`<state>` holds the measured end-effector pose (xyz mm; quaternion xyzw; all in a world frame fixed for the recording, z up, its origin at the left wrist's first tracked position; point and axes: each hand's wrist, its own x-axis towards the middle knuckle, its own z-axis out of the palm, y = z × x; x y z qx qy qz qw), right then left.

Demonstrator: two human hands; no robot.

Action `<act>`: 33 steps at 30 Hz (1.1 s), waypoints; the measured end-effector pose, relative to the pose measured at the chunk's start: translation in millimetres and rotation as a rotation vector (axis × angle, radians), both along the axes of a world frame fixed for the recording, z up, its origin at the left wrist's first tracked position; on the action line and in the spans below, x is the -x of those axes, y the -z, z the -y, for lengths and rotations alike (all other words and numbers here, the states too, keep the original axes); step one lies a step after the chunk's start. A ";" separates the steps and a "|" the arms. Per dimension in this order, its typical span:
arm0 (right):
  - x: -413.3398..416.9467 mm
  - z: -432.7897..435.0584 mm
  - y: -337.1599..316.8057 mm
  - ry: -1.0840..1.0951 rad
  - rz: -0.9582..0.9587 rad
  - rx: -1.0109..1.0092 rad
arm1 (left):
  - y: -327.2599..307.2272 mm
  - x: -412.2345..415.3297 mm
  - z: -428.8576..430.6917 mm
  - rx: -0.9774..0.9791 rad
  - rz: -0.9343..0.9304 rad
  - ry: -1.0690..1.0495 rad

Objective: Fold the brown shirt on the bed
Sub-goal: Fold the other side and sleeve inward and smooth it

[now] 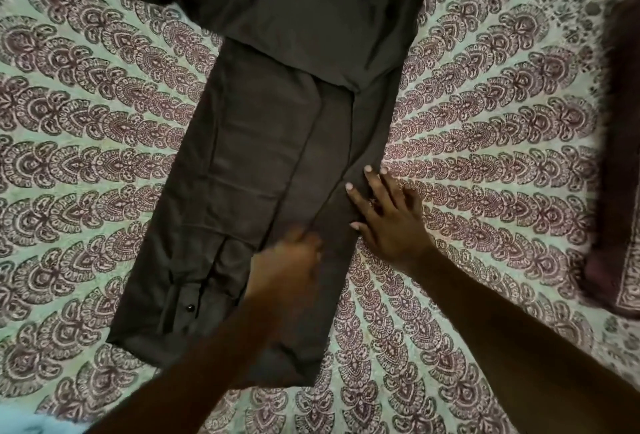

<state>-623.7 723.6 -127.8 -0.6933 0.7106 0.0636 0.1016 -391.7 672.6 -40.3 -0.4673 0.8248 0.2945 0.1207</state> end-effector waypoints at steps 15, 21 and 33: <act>-13.0 -15.0 17.6 -0.032 -0.004 0.293 | 48.8 121.0 135.8 -0.071 -0.403 -0.600; -14.5 -17.0 21.6 -0.034 -0.013 0.304 | 48.3 124.9 140.1 -0.155 -0.407 -0.503; -14.1 -16.7 22.2 -0.035 0.004 0.297 | 52.8 135.9 143.0 -0.058 -0.360 -0.459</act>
